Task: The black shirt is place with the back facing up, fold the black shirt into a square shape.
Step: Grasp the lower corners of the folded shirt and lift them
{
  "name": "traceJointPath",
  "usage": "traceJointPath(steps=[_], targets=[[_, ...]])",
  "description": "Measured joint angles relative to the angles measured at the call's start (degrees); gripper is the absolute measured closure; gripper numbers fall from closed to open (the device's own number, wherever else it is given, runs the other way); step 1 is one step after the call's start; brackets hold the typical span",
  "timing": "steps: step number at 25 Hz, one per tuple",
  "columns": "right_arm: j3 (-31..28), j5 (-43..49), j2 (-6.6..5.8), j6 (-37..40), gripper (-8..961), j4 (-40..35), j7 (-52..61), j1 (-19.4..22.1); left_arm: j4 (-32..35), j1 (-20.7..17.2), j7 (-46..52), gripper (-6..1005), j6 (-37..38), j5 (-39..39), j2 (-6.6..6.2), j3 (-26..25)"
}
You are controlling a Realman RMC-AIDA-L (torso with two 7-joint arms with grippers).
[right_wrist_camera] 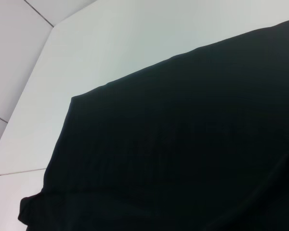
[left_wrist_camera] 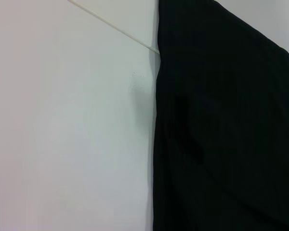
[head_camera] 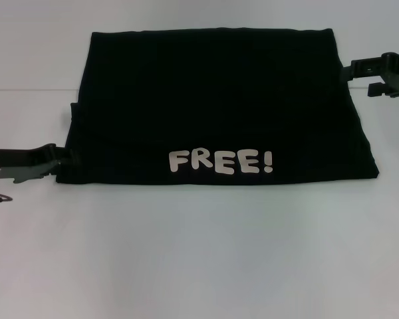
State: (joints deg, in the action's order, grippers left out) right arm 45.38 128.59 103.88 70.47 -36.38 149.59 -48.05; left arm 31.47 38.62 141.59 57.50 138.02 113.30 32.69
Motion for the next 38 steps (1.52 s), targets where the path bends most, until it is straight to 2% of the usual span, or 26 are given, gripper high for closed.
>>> traceJointPath(steps=[4,25,31,38], targets=[[0.0,0.0,0.00,0.0,63,0.0,0.0,0.0,-0.4,0.0,-0.1,480,-0.5,0.2,0.02,0.0],[0.0,0.0,0.00,0.3,66,0.0,0.0,0.1,0.0,0.3,0.5,512,-0.4,0.2,0.53,2.0],[0.0,0.0,-0.04,0.7,66,-0.3,0.0,0.1,0.0,0.3,0.6,723,-0.4,0.3,0.41,2.0],[0.0,0.0,-0.12,1.7,67,-0.6,0.0,0.2,0.0,0.6,0.6,917,0.7,0.2,0.06,1.6]])
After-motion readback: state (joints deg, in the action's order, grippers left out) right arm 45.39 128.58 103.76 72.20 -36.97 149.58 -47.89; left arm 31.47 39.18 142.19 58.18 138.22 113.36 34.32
